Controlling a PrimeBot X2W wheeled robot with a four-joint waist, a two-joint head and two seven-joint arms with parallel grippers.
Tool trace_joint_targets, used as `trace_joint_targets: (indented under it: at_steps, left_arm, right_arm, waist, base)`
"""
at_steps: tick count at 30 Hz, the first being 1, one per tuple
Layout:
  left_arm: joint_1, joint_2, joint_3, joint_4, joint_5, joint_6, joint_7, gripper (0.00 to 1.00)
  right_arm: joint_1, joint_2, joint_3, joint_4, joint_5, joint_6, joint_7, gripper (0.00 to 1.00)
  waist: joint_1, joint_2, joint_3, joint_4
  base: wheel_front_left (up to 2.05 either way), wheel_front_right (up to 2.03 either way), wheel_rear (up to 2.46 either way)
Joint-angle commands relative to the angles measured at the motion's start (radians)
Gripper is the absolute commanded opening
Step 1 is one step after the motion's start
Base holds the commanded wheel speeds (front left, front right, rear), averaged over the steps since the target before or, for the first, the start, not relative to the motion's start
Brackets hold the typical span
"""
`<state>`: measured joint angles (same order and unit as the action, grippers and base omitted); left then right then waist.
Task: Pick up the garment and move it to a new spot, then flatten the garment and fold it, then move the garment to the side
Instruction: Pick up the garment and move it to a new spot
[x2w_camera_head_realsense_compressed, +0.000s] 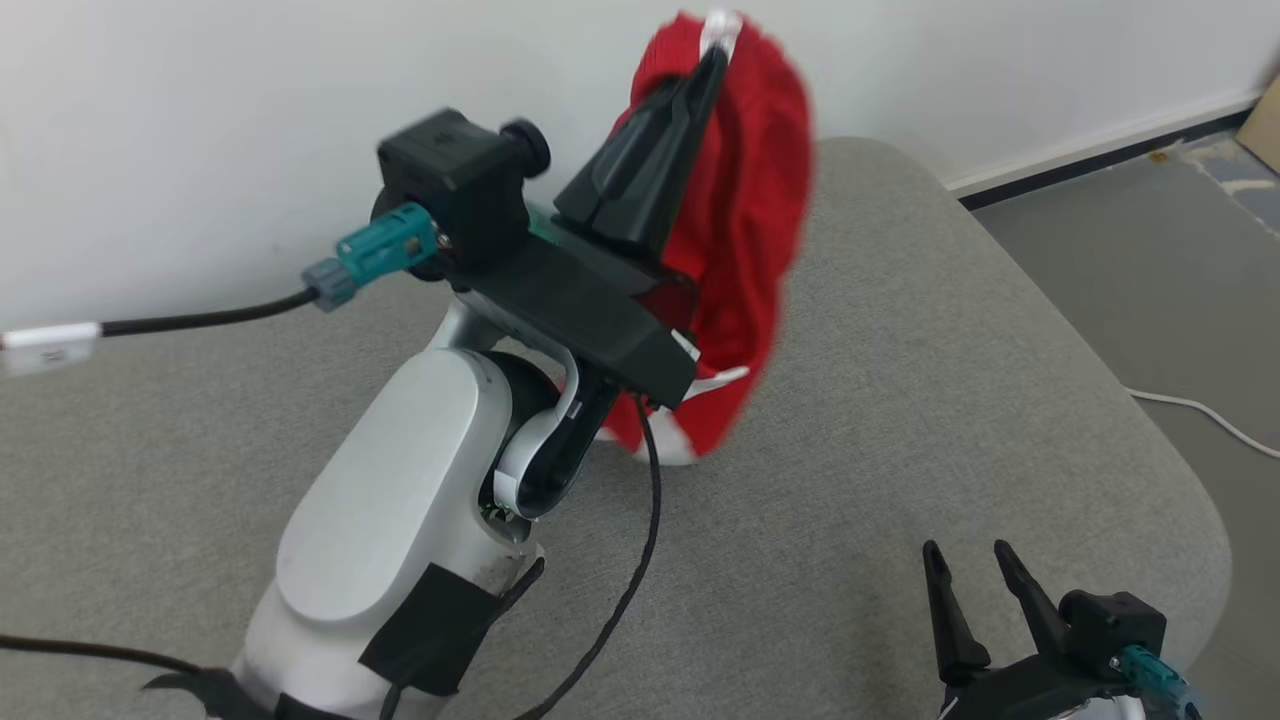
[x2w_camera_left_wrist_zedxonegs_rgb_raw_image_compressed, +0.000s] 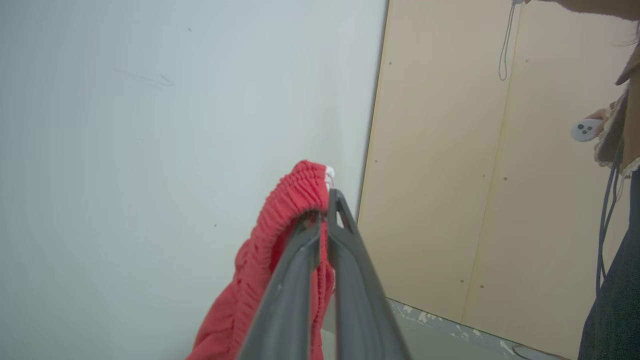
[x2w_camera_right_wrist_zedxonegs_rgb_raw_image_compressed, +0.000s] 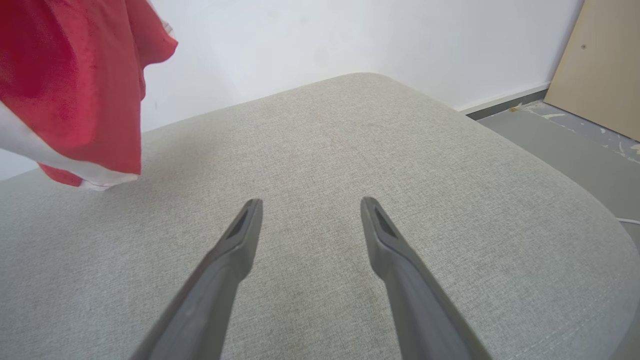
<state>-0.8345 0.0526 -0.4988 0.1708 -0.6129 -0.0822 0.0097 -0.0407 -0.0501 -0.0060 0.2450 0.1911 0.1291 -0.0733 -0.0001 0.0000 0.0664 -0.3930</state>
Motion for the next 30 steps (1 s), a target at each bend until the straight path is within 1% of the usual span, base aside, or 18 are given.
trace_joint_targets:
  at_steps: [1, 3, 5, 7, 11, 13, 15, 16, 19, 22, 27, 29, 30]
  left_arm:
    - [-0.001, 0.000, 0.004, -0.014, -0.017, 0.005, -0.003, 0.00]
    - [0.030, 0.000, 0.001, -0.040, -0.049, 0.018, 0.022, 0.00]
    - [0.087, 0.026, 0.004, -0.053, -0.072, 0.034, 0.062, 0.00]
    - [0.173, 0.073, 0.017, -0.070, -0.089, 0.055, 0.085, 0.00]
    - [0.405, 0.171, 0.029, -0.079, -0.123, 0.099, 0.137, 0.00]
    - [0.508, 0.216, 0.020, -0.068, -0.147, 0.101, 0.174, 0.00]
    - [0.569, 0.262, 0.007, -0.055, -0.150, 0.093, 0.205, 0.00]
    - [0.591, 0.272, 0.002, -0.047, -0.160, 0.087, 0.217, 0.00]
    - [0.619, 0.302, -0.009, -0.022, -0.163, 0.066, 0.238, 0.00]
    - [0.590, 0.328, -0.013, 0.006, -0.134, 0.057, 0.237, 0.00]
    - [0.533, 0.361, -0.022, 0.072, -0.059, 0.077, 0.207, 0.00]
    - [0.507, 0.366, -0.024, 0.100, -0.016, 0.098, 0.182, 0.00]
    - [0.500, 0.360, -0.022, 0.111, -0.010, 0.110, 0.169, 0.00]
  right_arm:
    - [0.007, 0.000, -0.005, 0.003, 0.001, 0.003, -0.006, 1.00]
    - [0.015, 0.000, -0.013, 0.004, 0.002, 0.003, -0.008, 1.00]
    - [0.018, 0.000, -0.014, 0.002, 0.005, 0.003, -0.007, 1.00]
    - [0.017, 0.000, -0.006, 0.001, 0.005, 0.003, -0.004, 1.00]
    - [0.011, -0.001, -0.002, -0.006, 0.011, 0.003, -0.002, 1.00]
    - [0.009, 0.000, -0.001, -0.009, 0.011, 0.003, -0.001, 1.00]
    - [0.005, 0.000, -0.004, -0.010, 0.008, 0.003, -0.001, 1.00]
    - [0.004, 0.000, -0.004, -0.011, 0.007, 0.003, -0.002, 1.00]
    - [-0.005, 0.000, -0.002, -0.013, 0.001, 0.003, 0.000, 1.00]
    - [-0.016, 0.000, 0.001, -0.014, -0.004, 0.003, 0.004, 1.00]
    - [-0.013, 0.000, 0.003, -0.016, -0.008, 0.003, 0.007, 1.00]
    - [-0.009, 0.000, 0.004, -0.017, -0.009, 0.003, 0.008, 1.00]
    - [-0.008, 0.000, 0.003, -0.017, -0.010, 0.003, 0.008, 1.00]
  waist:
    - [0.0001, 0.0000, -0.002, 0.008]
    - [0.0001, 0.0000, -0.003, 0.025]
    - [0.0001, 0.0000, -0.002, 0.048]
    - [0.0001, 0.0000, -0.002, 0.067]
    - [0.0001, 0.0000, 0.011, 0.109]
    - [0.0001, 0.0000, 0.019, 0.129]
    - [0.0001, 0.0000, 0.027, 0.150]
    - [0.0001, 0.0000, 0.031, 0.160]
    - [0.0001, 0.0000, 0.038, 0.180]
    - [0.0001, 0.0000, 0.041, 0.193]
    - [0.0001, 0.0000, 0.043, 0.204]
    - [0.0001, 0.0000, 0.041, 0.206]
    - [0.0001, 0.0000, 0.040, 0.207]
  base:
    - [0.00, 0.00, 0.00]
    - [0.00, 0.00, 0.00]
    - [0.00, 0.00, 0.00]
    - [0.00, 0.00, 0.00]
    - [0.00, 0.00, 0.00]
    - [0.00, 0.00, 0.00]
    - [0.00, 0.00, 0.00]
    - [0.00, 0.00, 0.00]
    - [0.00, 0.00, 0.00]
    - [0.00, 0.00, 0.00]
    - [0.00, 0.00, 0.00]
    - [0.00, 0.00, 0.00]
    - [0.00, 0.00, 0.00]
